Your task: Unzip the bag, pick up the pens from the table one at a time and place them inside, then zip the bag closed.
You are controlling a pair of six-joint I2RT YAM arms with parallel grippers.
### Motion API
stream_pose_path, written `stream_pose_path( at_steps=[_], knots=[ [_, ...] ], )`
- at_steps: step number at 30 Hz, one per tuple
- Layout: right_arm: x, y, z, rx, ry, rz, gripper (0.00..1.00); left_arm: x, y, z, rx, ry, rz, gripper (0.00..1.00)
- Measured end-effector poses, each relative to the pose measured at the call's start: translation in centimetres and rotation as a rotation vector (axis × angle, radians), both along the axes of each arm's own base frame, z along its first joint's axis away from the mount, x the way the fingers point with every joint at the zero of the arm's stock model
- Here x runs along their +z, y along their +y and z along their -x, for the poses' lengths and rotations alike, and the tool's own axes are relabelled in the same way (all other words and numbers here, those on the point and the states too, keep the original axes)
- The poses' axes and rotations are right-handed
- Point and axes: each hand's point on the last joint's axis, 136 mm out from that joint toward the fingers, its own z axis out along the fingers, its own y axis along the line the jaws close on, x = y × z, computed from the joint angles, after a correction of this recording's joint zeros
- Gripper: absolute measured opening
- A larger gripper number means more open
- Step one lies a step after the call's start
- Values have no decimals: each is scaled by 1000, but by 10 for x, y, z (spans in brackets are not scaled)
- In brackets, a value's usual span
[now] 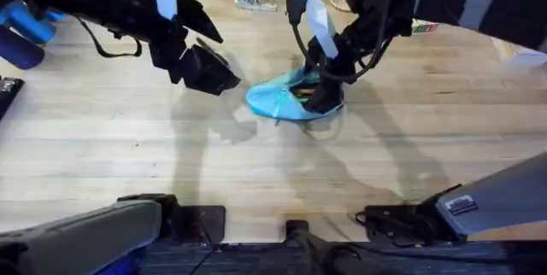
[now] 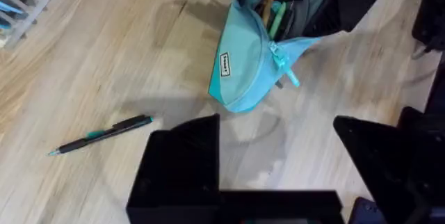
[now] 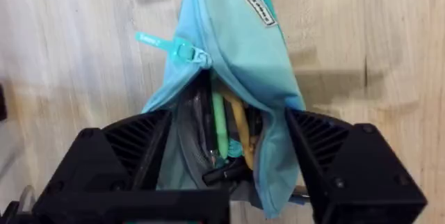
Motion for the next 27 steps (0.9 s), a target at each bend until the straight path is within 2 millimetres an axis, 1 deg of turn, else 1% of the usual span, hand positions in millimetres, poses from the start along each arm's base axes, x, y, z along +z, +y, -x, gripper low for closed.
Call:
stream_pose_path(
  at_steps=[13, 19, 22, 24, 27],
  knots=[
    [0, 0, 0, -1, 1, 0, 996, 0, 0, 0, 0, 0, 0, 993],
    [1, 0, 0, -32, 15, 0, 996, 0, 0, 0, 0, 0, 0, 993],
    [10, 0, 0, -59, 9, -8, 995, 0, 0, 0, 0, 0, 0, 995],
    [23, 1, 0, -71, -24, -26, 995, 0, 0, 0, 0, 0, 0, 994],
    [49, 0, 1, -82, -88, -59, 995, 0, 0, 0, 0, 0, 0, 992]
  ],
)
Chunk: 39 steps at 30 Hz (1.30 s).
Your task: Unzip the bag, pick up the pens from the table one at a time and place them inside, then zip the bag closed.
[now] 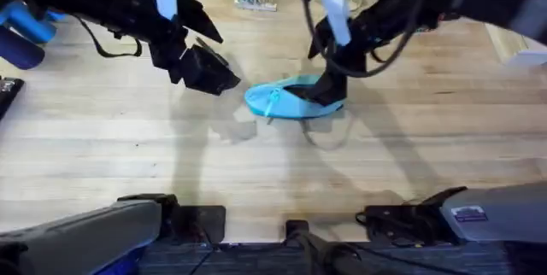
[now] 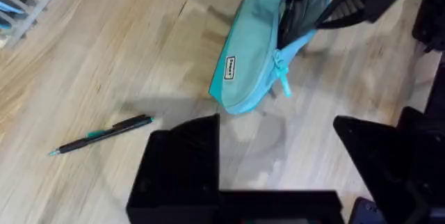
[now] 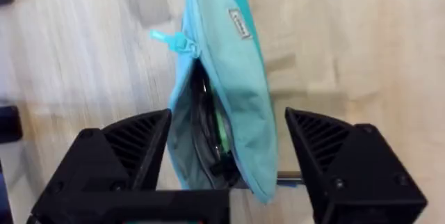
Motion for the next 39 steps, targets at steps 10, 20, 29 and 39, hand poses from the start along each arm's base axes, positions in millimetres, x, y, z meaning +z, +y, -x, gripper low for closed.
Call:
stream_pose_path(
  at_steps=[10, 20, 29, 39],
  knots=[
    [56, -3, 1, -119, -95, -91, 996, 0, 0, 0, 0, 0, 0, 994],
    [54, -53, -48, -808, 39, -83, 995, 0, 0, 0, 0, 0, 0, 994],
    [53, -76, -62, -1177, 140, -141, 996, 0, 0, -1, 0, -3, 0, 993],
    [54, -77, -64, -1215, 151, -161, 996, 0, 1, -1, 1, -3, -4, 994]
  ],
)
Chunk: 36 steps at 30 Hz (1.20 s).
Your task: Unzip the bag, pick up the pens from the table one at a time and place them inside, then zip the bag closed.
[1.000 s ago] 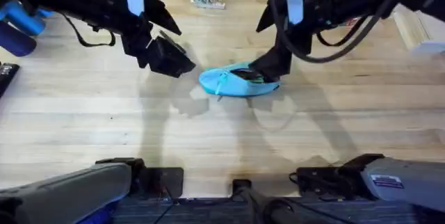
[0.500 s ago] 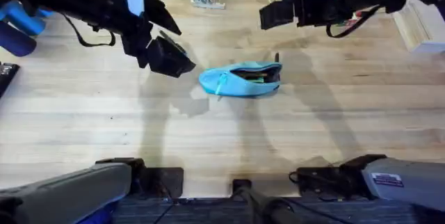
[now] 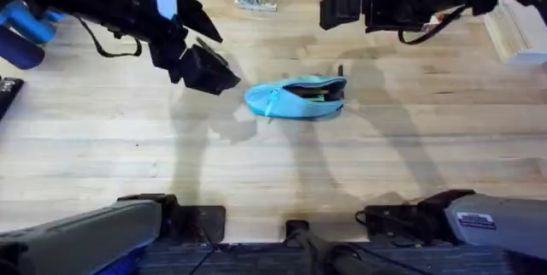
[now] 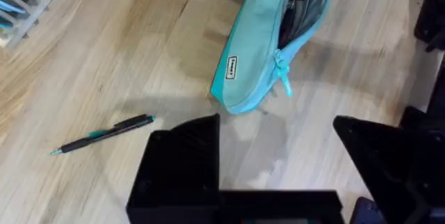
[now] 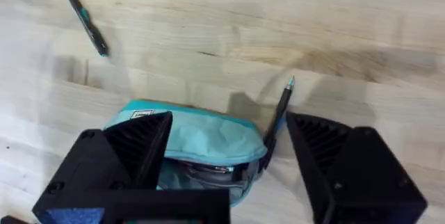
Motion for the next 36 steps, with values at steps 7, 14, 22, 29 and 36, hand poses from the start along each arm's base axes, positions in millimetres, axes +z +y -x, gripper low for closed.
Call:
stream_pose_path(
  at_steps=[7, 14, 22, 29, 36],
  knots=[
    [-21, -4, -12, -35, 34, 35, 996, 0, 0, 0, 0, 0, 0, 993],
    [-36, -20, -20, -231, 82, 42, 996, 0, 0, 0, 0, 0, 0, 994],
    [-53, -37, -28, -394, 107, 72, 996, 0, 0, 0, 0, 0, 0, 993],
    [-81, -40, -31, -430, 166, 111, 996, 0, 0, 0, 0, 0, 0, 994],
    [-119, -39, -33, -431, 247, 153, 996, 0, 0, 0, 0, 0, 0, 994]
  ],
)
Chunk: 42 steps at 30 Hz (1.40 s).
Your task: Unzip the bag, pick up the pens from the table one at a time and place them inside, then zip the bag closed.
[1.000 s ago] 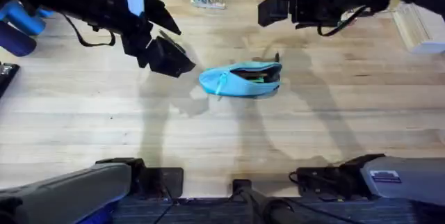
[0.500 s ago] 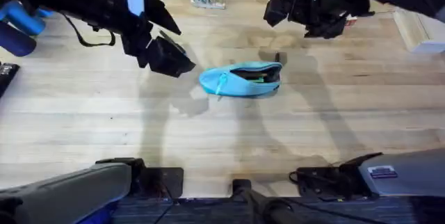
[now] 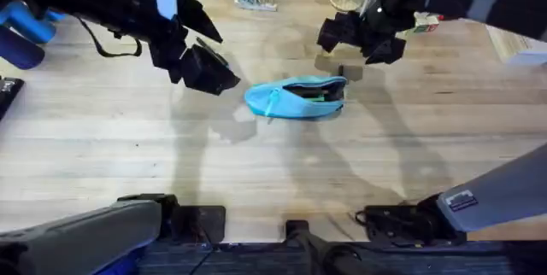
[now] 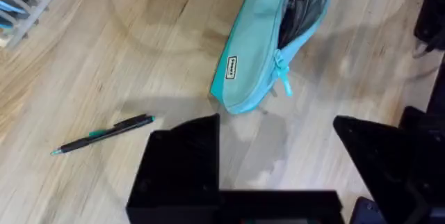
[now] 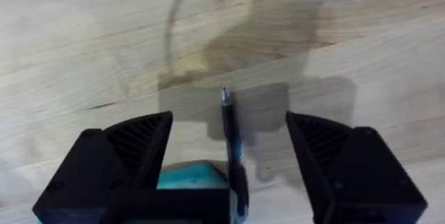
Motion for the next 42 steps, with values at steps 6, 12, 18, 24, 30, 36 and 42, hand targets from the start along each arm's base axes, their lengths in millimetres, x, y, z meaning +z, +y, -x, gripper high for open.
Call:
stream_pose_path(
  at_steps=[6, 12, 18, 24, 30, 36, 42],
  knots=[
    [-18, 0, 1, -27, 43, 4, 996, 0, 0, 0, 0, 0, 0, 994],
    [-37, -1, 4, -87, 88, 0, 996, 0, 0, 0, 0, 0, 0, 993],
    [-39, 0, 4, -123, 91, -13, 996, 0, 0, 0, 0, 0, 0, 993],
    [-41, 2, 5, -123, 95, -10, 959, 0, 0, 0, 0, 0, 0, 994],
    [-42, 4, 6, -112, 98, 14, 912, 0, 0, 0, 0, 0, 0, 994],
    [-42, 12, 9, -88, 97, 32, 898, 0, 0, 0, 0, 0, 0, 994],
    [-42, 19, 12, -68, 100, 35, 782, 0, 0, 0, 0, 2, 0, 993]
  ],
)
